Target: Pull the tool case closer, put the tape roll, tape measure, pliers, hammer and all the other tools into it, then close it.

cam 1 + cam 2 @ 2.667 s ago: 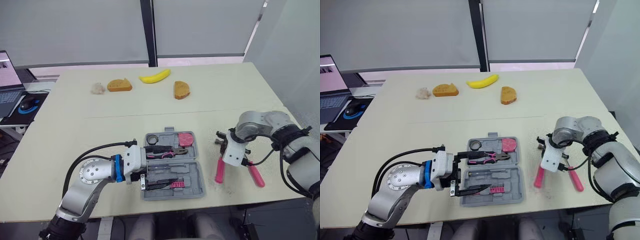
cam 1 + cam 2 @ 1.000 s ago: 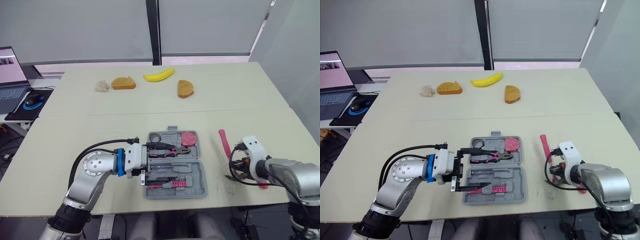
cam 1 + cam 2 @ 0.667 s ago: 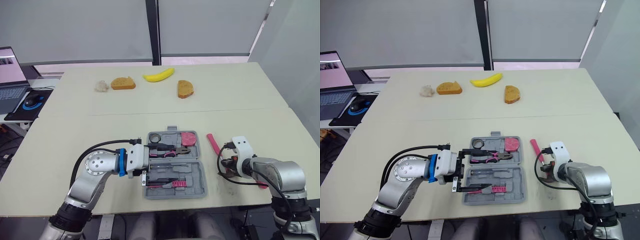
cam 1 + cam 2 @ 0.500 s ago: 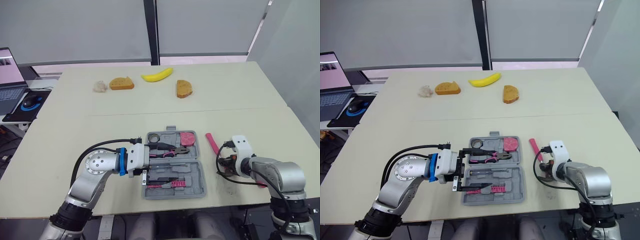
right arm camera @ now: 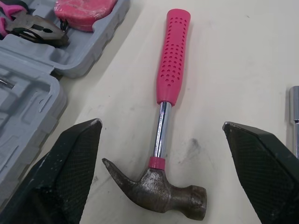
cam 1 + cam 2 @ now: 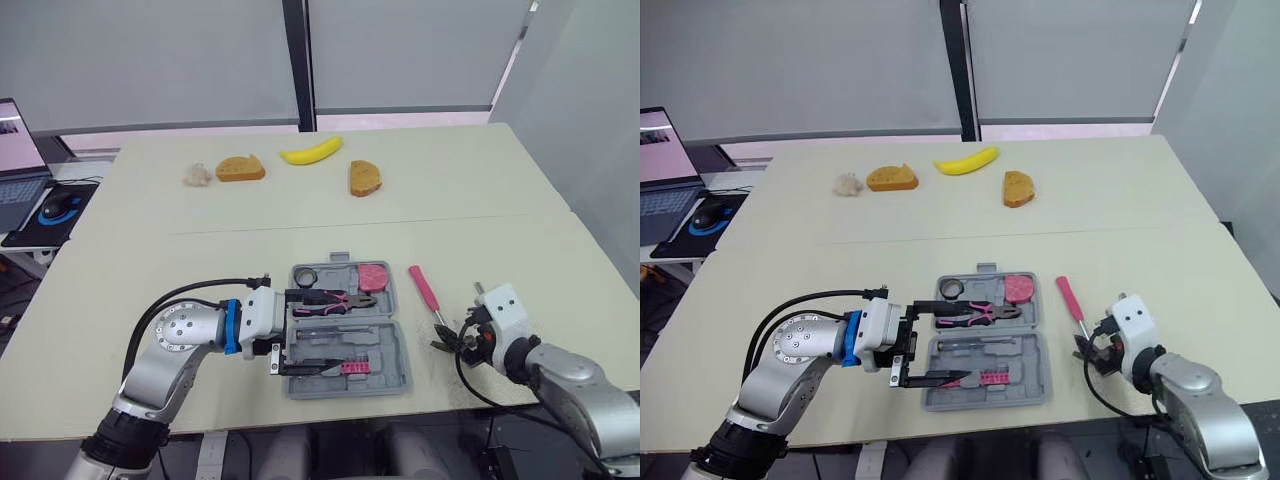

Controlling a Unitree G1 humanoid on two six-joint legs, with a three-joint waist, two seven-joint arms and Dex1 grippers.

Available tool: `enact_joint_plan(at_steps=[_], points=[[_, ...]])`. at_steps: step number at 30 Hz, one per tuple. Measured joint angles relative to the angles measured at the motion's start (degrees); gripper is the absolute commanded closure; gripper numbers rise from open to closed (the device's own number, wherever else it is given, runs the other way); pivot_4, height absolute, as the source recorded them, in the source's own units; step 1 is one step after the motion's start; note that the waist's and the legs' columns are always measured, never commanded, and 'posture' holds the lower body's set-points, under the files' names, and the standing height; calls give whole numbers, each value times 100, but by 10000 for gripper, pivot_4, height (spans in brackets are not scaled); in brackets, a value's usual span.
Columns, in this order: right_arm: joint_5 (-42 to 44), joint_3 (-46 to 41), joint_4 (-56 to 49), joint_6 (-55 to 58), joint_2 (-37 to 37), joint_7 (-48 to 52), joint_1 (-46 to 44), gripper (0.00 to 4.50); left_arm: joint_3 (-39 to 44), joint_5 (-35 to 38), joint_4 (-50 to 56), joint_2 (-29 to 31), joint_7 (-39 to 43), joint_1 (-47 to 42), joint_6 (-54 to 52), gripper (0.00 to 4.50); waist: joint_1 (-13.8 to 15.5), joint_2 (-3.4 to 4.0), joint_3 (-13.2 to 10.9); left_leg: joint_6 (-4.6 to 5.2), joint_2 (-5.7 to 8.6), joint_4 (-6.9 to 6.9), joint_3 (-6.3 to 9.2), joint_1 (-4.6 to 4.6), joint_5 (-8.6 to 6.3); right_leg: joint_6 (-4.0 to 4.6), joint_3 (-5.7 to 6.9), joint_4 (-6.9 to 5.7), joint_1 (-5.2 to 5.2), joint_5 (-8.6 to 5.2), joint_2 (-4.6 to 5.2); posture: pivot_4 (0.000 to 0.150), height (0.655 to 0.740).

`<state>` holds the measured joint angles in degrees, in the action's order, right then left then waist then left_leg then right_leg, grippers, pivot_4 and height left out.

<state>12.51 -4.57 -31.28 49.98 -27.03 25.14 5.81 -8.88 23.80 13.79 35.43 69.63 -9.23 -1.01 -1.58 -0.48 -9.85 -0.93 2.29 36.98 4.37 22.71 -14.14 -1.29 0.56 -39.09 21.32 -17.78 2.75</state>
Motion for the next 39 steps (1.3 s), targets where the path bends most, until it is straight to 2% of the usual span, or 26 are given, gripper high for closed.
enact_joint_plan(at_steps=[3, 10, 13, 18, 27, 28, 35, 39], points=[[-91, 193, 270, -93, 307, -281, -101, 349, -1, -1, -6, -1, 5, -53, 0, 0, -4, 0, 0, 0, 0, 0, 0, 1, 0, 0, -2, 0, 1, 0, -2, 1500, 7400], [-318, 375, 957, -209, 288, -463, -448, 349, -7, -3, -13, -26, 26, -94, 0, 0, 3, 0, 0, 0, 3, 0, 0, 2, 0, 0, -3, 2, 1, 0, 0, 1500, 7400], [-358, 379, 1169, -256, 289, -524, -508, 6176, -8, -3, -13, -38, 17, -112, -3, 0, 2, 0, 0, 0, 3, -1, -1, 2, 0, 1, -3, 2, 1, 0, 0, 1500, 7400], [-397, 474, 1250, -262, 289, -517, -525, 22601, -7, 6, -13, -11, 80, -111, -6, 0, 2, 0, 0, 0, 2, 0, -1, 2, 0, 1, -3, 2, 1, 0, 0, 1500, 7400], [-438, 539, 1234, -225, 434, -600, -557, 41905, 17, 61, -85, 153, 331, -111, 2, 0, 2, 0, 0, 0, 2, 0, 0, 1, 0, 1, -3, 1, 1, 0, 0, 1500, 7400], [-428, 509, 1219, -192, 485, -634, -557, 42962, 30, 61, -106, 162, 353, -110, 9, 0, 2, 0, 0, 0, 2, 0, 0, 1, 0, 1, -3, 1, 1, 0, 0, 1500, 7400], [-336, 335, 992, 104, 559, -722, -497, 42960, 263, 71, -114, 389, 420, 13, 34, 0, 2, 2, 0, 0, 2, -1, 0, 3, 0, 1, -4, 1, 4, 0, 0, 1500, 7400], [-259, 372, 271, 209, -84, -380, -458, 42959, 569, 92, -245, 655, 503, 150, 118, 0, 1, 5, -2, 1, 2, -1, -1, 3, 0, 1, -4, 2, 5, 0, 0, 1500, 7400]])
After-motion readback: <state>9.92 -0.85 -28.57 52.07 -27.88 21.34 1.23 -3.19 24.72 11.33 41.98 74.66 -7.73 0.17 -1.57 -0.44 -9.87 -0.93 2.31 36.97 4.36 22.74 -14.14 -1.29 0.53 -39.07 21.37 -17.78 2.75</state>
